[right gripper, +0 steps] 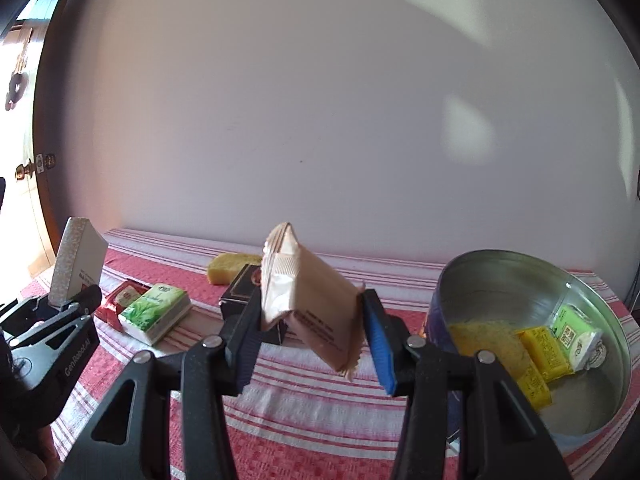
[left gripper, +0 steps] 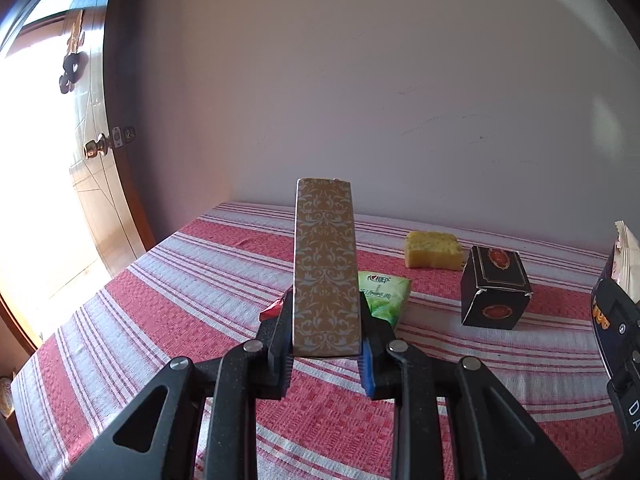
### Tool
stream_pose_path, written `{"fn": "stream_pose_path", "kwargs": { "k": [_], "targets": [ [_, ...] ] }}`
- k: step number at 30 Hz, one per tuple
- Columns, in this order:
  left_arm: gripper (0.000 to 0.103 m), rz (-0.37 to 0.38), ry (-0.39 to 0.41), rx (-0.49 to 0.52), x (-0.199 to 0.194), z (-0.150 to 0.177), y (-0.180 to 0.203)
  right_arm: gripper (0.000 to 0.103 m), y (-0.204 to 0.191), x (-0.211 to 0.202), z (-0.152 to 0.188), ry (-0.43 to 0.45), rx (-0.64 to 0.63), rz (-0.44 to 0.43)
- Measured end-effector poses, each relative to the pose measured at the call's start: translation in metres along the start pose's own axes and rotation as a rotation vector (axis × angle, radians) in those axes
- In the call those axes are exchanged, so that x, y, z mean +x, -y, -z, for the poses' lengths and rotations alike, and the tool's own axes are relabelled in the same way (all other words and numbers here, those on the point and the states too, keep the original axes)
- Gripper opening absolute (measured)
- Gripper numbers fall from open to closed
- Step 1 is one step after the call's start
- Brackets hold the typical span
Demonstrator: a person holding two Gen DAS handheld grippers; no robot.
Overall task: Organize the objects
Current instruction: 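Carry the long box and pastry packet toward the tin with both grippers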
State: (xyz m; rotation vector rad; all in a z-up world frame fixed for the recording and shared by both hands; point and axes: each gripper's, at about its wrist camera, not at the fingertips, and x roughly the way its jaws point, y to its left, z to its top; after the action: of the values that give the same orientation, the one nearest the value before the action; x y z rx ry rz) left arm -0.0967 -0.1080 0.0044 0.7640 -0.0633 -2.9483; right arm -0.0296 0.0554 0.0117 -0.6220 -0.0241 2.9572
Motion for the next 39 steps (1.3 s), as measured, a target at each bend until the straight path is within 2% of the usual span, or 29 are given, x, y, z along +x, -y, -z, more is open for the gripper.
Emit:
{"fn": "stream_pose_path", "kwargs": {
  "k": [11, 23, 39],
  "targets": [
    [0.028, 0.020, 0.032, 0.007, -0.008, 0.002, 0.009, 0.048, 0.004, -0.010, 0.002, 0.012, 0.003, 0.012],
    [0.028, 0.018, 0.072, -0.001, -0.019, 0.003, 0.012, 0.048, -0.004, -0.023, -0.004, 0.069, -0.028, 0.018],
    [0.028, 0.039, 0.107, -0.014, -0.052, 0.017, 0.029, 0.048, 0.001, -0.038, -0.006, 0.093, -0.046, 0.025]
  ]
}}
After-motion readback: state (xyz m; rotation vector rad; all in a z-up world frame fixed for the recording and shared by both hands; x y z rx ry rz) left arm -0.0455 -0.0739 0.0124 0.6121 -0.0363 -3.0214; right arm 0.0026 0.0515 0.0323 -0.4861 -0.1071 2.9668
